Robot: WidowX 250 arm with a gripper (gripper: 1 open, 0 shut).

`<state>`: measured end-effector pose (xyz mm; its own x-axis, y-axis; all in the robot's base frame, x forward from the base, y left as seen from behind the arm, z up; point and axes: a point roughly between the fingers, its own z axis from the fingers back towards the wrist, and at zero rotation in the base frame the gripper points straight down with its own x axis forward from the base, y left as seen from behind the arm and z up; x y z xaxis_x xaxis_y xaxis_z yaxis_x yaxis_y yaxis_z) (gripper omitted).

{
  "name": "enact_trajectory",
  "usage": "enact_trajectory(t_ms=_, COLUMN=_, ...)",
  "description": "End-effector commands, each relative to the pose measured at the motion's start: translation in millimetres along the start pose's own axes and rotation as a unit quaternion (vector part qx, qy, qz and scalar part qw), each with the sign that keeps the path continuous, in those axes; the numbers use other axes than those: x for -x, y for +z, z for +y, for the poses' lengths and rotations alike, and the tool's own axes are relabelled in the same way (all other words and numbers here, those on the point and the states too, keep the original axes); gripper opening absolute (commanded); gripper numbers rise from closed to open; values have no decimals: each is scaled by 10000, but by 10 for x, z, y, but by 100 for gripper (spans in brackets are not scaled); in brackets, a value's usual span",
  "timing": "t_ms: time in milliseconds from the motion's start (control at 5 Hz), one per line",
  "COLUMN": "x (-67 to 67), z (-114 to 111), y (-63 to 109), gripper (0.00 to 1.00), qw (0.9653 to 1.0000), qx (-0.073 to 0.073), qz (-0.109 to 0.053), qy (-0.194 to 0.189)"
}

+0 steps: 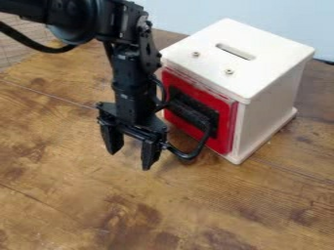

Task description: Close the drawer

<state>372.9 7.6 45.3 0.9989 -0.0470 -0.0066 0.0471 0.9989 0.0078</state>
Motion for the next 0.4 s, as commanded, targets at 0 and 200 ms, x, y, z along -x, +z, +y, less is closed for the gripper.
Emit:
enact_trajectory(t_ms=0, x=-49, z=-5, y=171, gripper=100, qw=9993, qx=9, qz=-367, qy=104)
enact_trajectory(t_ms=200, x=18, z=19, y=202, gripper=100, qw=9990, qx=38, qz=-413, qy=162)
